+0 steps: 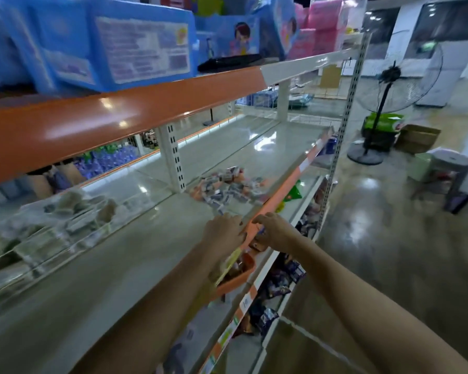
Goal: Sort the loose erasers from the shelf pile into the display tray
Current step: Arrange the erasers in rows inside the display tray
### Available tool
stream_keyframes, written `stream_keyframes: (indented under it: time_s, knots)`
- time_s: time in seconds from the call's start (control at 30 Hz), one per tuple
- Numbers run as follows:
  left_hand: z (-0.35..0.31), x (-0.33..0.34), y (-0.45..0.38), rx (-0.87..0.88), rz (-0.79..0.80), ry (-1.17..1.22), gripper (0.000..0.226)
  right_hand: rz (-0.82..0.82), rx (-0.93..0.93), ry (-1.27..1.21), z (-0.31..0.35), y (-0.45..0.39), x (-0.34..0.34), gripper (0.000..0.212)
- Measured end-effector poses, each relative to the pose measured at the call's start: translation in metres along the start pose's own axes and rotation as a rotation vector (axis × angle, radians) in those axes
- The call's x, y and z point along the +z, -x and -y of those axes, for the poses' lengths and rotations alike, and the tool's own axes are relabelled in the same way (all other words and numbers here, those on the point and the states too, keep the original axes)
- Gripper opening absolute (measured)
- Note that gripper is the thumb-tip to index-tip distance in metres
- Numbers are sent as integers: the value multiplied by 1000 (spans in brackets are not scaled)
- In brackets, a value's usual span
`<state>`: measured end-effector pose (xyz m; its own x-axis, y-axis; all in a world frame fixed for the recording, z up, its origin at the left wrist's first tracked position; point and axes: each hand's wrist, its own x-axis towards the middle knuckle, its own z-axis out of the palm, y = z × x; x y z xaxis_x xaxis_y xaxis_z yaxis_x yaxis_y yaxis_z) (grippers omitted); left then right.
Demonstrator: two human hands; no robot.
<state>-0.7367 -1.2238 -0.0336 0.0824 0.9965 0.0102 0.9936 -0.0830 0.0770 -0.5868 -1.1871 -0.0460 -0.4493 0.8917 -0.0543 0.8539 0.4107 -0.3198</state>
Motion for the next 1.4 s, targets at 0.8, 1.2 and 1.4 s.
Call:
stream_keyframes:
  time_s: [0.8,1.2,1.4]
  knots:
    - [51,44,-235,-239,-211,87,24,-64,-159,-56,-86,-187,-18,26]
    - [41,38,-177,-487,-371,433,35,151,-476,-521,-112,-213,-33,26]
    - [28,33,-103,-754,-518,583,10,388,-606,-893,-84,-207,-32,38]
